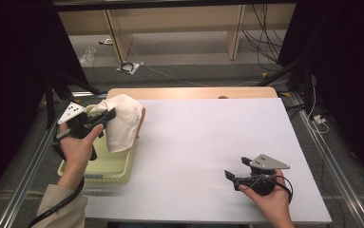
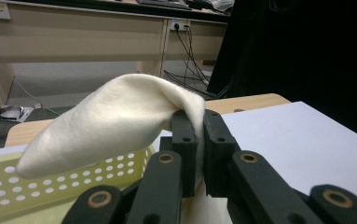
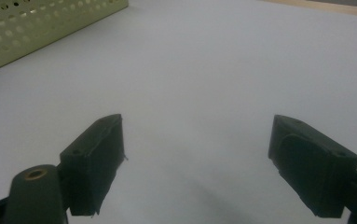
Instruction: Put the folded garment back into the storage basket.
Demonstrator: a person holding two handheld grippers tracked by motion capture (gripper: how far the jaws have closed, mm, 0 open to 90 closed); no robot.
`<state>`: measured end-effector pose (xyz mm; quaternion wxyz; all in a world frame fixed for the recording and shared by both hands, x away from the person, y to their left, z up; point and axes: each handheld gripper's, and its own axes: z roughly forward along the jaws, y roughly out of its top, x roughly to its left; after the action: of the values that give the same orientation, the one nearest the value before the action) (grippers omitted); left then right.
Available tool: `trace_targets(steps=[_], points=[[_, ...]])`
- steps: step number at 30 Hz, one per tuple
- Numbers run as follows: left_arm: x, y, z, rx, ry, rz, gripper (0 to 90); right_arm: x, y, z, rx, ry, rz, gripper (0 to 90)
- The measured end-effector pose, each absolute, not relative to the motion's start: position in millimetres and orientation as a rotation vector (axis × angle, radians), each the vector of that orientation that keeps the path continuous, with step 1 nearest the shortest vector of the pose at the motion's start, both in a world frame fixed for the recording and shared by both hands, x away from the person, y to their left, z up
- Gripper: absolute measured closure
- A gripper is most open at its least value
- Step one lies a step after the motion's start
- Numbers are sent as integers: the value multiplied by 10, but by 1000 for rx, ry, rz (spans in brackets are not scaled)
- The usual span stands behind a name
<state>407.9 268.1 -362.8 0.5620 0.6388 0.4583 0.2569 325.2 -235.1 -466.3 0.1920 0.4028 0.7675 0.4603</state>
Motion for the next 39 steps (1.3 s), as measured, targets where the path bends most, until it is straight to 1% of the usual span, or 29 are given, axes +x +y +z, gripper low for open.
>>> trace_targets(steps=[13, 39], points=[[4034, 2779, -3656, 1513, 1095, 607, 844, 3252, -2350, -4661, 1130, 2154, 1294, 194], [3932, 2831, -3668, 1531, 1091, 612, 845, 3253, -2349, -4660, 1132, 2152, 1299, 194]])
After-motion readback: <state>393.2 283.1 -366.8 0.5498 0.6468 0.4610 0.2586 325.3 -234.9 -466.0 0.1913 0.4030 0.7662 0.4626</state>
